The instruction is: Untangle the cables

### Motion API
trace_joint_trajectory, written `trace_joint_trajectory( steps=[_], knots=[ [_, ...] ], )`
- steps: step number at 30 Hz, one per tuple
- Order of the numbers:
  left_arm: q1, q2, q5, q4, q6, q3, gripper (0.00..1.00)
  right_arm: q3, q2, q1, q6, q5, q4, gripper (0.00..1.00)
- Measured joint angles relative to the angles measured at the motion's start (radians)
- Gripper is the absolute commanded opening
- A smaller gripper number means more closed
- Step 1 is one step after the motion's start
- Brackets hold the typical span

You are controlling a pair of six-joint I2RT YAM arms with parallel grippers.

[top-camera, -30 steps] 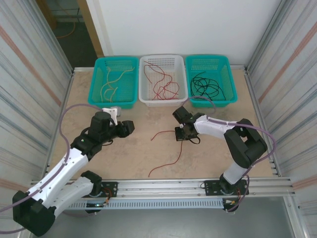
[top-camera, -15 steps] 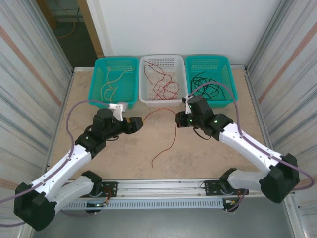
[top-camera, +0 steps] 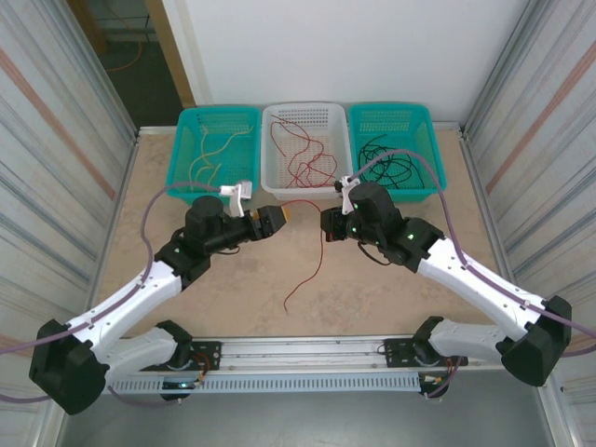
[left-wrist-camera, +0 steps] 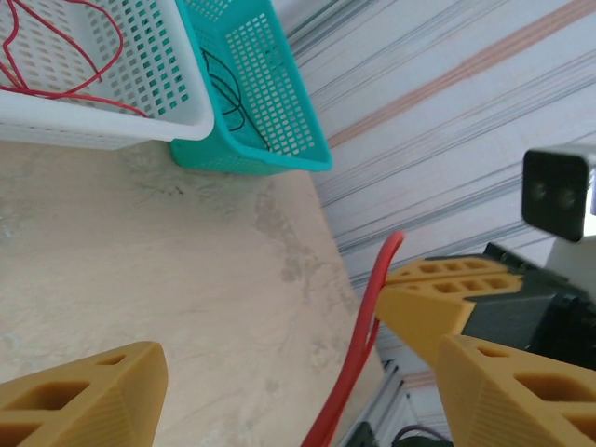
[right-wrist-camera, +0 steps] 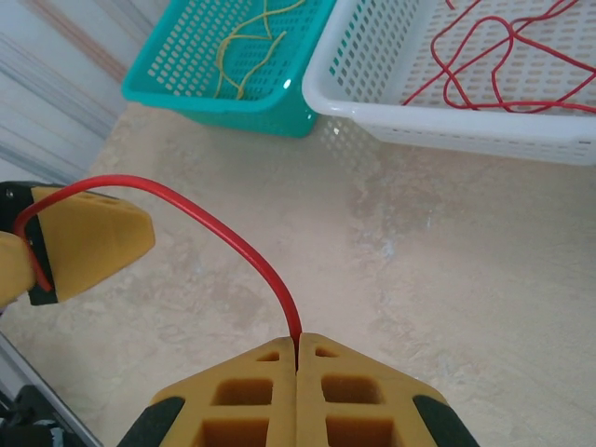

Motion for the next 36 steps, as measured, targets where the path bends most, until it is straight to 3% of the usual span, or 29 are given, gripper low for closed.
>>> trace_joint_trajectory(
  steps=[4, 9, 13, 15, 18, 21, 23, 27, 28, 31, 36],
  knots=[
    [0.0, 0.002, -0.021, 0.024, -0.05, 0.0, 0.65, 0.001, 0.0, 0.015, 0.0, 0.006, 0.002, 0.0],
    [0.024, -0.001, -0.031, 0.049, -0.073, 0.0, 0.37, 0.001, -0.001, 0.027, 0.0, 0.018, 0.001, 0.0],
    [0.043, -0.005, -0.03, 0.033, -0.061, 0.007, 0.1, 0.001, -0.009, 0.026, 0.0, 0.021, -0.002, 0.0],
    [0.043, -0.005, -0.022, 0.002, -0.043, 0.023, 0.08, 0.001, -0.013, 0.026, 0.0, 0.021, -0.002, 0.0],
    [0.043, -0.005, -0.01, -0.032, -0.016, 0.051, 0.23, 0.0, -0.017, 0.026, 0.0, 0.021, -0.001, 0.0],
    [0.048, -0.008, -0.007, -0.072, 0.014, 0.074, 0.59, 0.0, -0.026, 0.026, 0.0, 0.026, -0.002, 0.0],
    [0.056, -0.023, -0.009, -0.1, 0.018, 0.078, 0.72, 0.0, -0.035, 0.026, 0.0, 0.04, -0.002, 0.0],
    [0.066, -0.061, -0.011, -0.142, -0.006, 0.084, 0.82, -0.009, -0.07, 0.026, 0.002, 0.093, 0.001, 0.0],
    [0.065, -0.065, -0.011, -0.142, -0.015, 0.085, 0.88, -0.015, -0.079, 0.026, 0.003, 0.105, 0.003, 0.0],
    [0.033, -0.068, -0.019, -0.14, -0.065, 0.086, 0.89, -0.042, -0.106, 0.025, 0.008, 0.15, 0.013, 0.0],
    [-0.091, -0.045, -0.068, -0.136, -0.135, 0.1, 0.89, -0.082, -0.116, 0.025, 0.027, 0.217, 0.036, 0.0]
  ],
)
